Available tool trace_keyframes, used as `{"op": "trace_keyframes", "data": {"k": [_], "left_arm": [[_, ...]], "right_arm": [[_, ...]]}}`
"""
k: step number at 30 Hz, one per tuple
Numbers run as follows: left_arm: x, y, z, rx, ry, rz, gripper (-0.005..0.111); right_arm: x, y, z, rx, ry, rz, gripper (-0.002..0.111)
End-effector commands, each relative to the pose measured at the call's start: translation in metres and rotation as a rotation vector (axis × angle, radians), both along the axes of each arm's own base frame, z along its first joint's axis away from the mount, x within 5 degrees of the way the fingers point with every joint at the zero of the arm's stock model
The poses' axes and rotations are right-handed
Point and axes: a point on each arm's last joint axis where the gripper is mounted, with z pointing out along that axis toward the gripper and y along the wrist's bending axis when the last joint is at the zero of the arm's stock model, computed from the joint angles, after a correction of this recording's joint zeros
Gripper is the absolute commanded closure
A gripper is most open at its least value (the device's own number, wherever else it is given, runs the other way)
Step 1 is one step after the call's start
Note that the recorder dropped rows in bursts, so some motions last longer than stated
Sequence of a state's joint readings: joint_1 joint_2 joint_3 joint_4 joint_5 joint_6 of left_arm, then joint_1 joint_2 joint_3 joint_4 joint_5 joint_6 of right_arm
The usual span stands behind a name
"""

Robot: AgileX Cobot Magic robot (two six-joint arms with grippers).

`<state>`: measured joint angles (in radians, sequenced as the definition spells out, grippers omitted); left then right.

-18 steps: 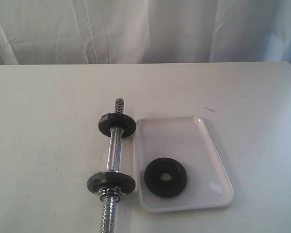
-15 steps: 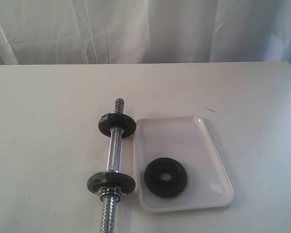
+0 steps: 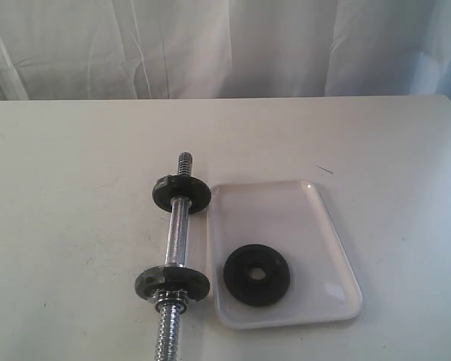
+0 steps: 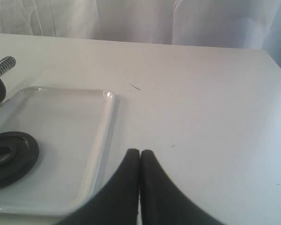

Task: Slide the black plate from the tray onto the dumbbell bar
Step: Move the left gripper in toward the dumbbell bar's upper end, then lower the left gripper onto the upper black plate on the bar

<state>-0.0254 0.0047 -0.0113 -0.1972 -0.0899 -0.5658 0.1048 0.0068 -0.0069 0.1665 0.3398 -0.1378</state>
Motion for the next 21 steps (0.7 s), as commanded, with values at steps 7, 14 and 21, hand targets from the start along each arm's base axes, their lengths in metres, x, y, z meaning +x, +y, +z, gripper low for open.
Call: {"op": "trace_keyframes", "data": {"k": [7, 14, 21], "left_arm": [[0.093, -0.021, 0.136, 0.346, 0.606, -0.352, 0.107], [0.196, -0.053, 0.122, 0.202, 0.823, -0.784, 0.073], [0.233, -0.072, 0.078, -0.005, 0.862, -0.961, 0.03]], "right_arm": [[0.0, 0.0, -0.002, -0.003, -0.005, 0.001, 0.108], [0.0, 0.0, -0.002, -0.003, -0.005, 0.001, 0.108], [0.0, 0.0, -0.002, -0.003, -0.005, 0.001, 0.108]]}}
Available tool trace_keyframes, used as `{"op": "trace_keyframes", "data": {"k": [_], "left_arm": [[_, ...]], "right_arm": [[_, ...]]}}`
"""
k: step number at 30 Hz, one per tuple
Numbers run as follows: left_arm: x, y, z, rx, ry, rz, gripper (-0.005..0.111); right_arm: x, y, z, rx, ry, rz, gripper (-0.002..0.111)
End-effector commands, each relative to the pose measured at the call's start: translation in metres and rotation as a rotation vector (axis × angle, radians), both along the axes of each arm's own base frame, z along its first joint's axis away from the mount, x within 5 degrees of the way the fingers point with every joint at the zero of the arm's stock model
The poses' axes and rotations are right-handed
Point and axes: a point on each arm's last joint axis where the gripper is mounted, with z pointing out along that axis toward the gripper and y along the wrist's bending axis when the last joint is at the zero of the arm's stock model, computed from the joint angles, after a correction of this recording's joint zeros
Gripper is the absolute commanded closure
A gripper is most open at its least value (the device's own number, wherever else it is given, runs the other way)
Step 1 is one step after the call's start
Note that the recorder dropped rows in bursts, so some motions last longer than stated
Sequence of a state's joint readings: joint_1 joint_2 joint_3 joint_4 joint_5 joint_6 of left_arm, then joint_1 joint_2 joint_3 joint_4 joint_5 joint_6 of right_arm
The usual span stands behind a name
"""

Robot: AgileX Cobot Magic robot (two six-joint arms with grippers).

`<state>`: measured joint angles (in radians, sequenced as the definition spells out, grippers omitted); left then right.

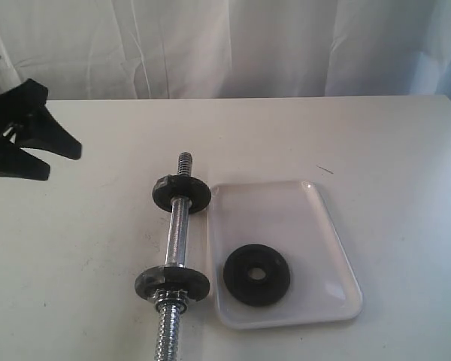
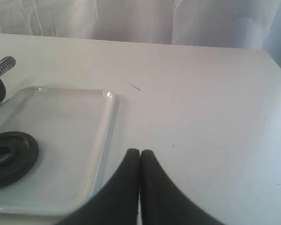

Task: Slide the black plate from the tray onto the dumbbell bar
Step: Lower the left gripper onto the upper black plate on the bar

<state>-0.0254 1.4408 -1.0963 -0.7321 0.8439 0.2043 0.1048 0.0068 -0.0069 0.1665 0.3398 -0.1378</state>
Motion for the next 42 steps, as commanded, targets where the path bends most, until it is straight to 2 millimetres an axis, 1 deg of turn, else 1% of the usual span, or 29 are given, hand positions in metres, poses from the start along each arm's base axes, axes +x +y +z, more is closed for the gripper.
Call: {"op": "trace_keyframes", "data": {"k": [1, 4, 7, 10, 16, 20, 24, 26, 33, 36, 42], "left_arm": [[0.018, -0.018, -0.023, -0.176, 0.081, -0.085, 0.029], [0.029, -0.034, -0.042, -0.239, 0.107, -0.134, 0.028], [0.037, -0.047, -0.063, -0.254, 0.131, -0.172, 0.028], [0.043, -0.054, -0.079, -0.262, 0.15, -0.174, 0.028], [0.048, -0.066, -0.1, -0.292, 0.191, -0.168, 0.028], [0.054, -0.068, -0.112, -0.268, 0.186, -0.141, 0.028], [0.055, -0.074, -0.117, -0.272, 0.166, -0.152, 0.028], [0.055, -0.08, -0.12, -0.258, 0.154, -0.148, 0.028], [0.056, -0.098, -0.139, -0.2, 0.156, -0.12, 0.028], [0.057, -0.102, -0.148, -0.219, 0.184, -0.094, 0.028], [0.061, -0.106, -0.151, -0.276, 0.162, -0.085, 0.028]], "right_arm": [[0.0, 0.0, -0.002, -0.003, -0.005, 0.001, 0.108], [0.0, 0.0, -0.002, -0.003, -0.005, 0.001, 0.108], [0.0, 0.0, -0.002, -0.003, -0.005, 0.001, 0.108], [0.0, 0.0, -0.002, -0.003, -0.005, 0.001, 0.108], [0.0, 0.0, -0.002, -0.003, -0.005, 0.001, 0.108], [0.0, 0.0, -0.002, -0.003, -0.005, 0.001, 0.108], [0.0, 0.0, -0.002, -0.003, -0.005, 0.001, 0.108], [0.0, 0.0, -0.002, -0.003, -0.005, 0.001, 0.108], [0.0, 0.0, -0.002, -0.003, -0.005, 0.001, 0.108], [0.0, 0.0, -0.002, -0.003, -0.005, 0.001, 0.108], [0.0, 0.0, -0.002, -0.003, -0.005, 0.001, 0.108]]}}
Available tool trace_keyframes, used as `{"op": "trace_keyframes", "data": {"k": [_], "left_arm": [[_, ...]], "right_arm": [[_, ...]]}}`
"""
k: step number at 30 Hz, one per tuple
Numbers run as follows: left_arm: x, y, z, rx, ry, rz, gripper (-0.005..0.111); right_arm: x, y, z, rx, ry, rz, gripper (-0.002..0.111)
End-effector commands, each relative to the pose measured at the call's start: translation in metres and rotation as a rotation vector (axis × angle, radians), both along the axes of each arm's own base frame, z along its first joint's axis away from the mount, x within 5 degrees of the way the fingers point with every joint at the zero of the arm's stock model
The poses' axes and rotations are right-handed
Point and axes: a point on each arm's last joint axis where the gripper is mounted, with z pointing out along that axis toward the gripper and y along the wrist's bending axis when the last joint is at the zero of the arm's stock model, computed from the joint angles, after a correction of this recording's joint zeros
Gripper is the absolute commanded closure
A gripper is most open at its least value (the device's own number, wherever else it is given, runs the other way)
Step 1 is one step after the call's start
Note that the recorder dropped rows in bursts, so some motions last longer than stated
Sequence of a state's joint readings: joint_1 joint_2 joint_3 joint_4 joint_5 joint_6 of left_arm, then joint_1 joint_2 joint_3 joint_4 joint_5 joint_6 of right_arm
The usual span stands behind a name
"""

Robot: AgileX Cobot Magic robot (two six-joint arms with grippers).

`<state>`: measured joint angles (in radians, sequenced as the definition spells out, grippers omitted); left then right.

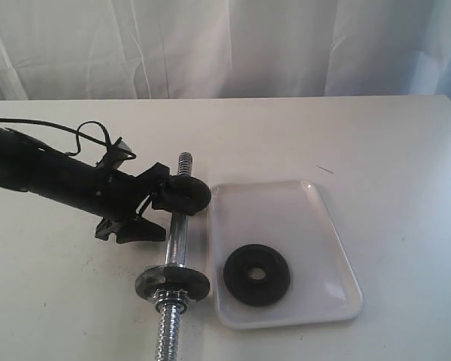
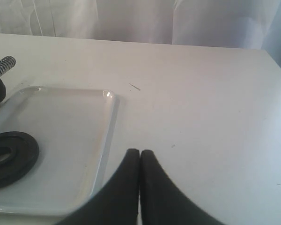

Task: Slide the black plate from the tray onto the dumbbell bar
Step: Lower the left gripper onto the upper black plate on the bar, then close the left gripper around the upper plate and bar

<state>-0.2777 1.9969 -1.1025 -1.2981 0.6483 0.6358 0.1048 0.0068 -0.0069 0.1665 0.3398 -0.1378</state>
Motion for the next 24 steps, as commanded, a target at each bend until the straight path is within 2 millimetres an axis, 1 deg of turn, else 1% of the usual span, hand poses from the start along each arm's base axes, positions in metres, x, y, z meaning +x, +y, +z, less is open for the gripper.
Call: {"op": "trace_keyframes", "data": {"k": [1, 6, 17, 24], "left_arm": [[0.003, -0.005, 0.004, -0.061, -0.022, 0.014, 0.028], [0.004, -0.008, 0.005, -0.071, -0.043, 0.022, 0.028], [0.001, -0.03, -0.006, -0.11, -0.044, 0.031, 0.029], [0.004, -0.031, -0.012, -0.107, -0.031, 0.047, 0.029]], "right_arm": [[0.0, 0.0, -0.002, -0.003, -0.005, 0.001, 0.108], [0.0, 0.0, -0.002, -0.003, -0.005, 0.001, 0.108], [0.0, 0.0, -0.002, -0.003, -0.005, 0.001, 0.108], [0.0, 0.0, -0.002, -0.003, -0.005, 0.001, 0.108]]}}
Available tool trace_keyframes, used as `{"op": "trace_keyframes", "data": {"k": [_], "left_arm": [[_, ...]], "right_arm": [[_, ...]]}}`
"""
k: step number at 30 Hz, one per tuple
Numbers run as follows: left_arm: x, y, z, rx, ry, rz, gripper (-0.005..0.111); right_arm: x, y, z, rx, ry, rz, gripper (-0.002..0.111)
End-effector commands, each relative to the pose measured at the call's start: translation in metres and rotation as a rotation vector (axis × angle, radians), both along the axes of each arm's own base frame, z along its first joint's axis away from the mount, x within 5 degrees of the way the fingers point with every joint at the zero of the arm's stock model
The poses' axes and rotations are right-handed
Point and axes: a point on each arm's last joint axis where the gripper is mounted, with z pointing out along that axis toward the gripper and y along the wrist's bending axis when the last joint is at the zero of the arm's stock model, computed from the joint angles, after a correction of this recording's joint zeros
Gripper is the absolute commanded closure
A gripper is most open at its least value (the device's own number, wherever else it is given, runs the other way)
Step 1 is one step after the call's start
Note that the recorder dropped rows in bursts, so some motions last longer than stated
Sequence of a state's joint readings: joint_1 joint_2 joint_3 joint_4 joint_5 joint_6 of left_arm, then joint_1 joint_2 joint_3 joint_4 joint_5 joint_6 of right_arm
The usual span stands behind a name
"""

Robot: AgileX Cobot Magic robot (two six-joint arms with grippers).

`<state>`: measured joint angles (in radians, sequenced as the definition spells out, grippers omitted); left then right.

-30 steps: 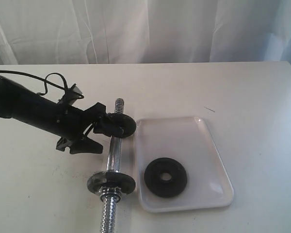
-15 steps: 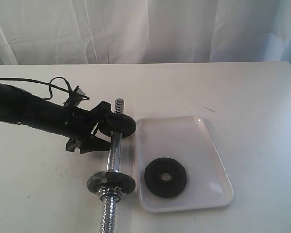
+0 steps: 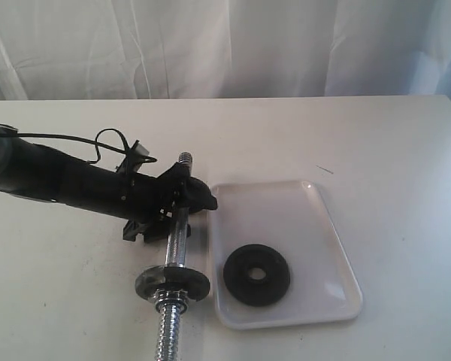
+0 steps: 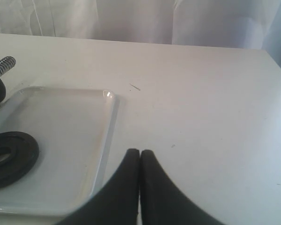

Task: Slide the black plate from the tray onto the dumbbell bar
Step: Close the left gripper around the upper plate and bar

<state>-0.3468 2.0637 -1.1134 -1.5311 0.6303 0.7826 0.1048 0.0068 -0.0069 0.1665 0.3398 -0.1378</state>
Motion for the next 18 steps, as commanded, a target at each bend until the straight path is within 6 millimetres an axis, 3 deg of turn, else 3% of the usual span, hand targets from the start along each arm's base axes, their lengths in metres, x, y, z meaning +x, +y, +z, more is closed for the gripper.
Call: {"op": "trace_keyframes", "data": {"k": [1, 18], "left_arm": [[0.0017, -0.0018, 0.0009, -0.008, -0.007, 0.014, 0.029], [0.0015, -0.0044, 0.0039, -0.045, -0.009, 0.014, 0.029]], "right_arm": [[-0.0002, -0.0001, -0.0016, -0.003, -0.005, 0.001, 0.108], [-0.0002, -0.0001, -0.0016, -0.003, -0.005, 0.001, 0.108]]}}
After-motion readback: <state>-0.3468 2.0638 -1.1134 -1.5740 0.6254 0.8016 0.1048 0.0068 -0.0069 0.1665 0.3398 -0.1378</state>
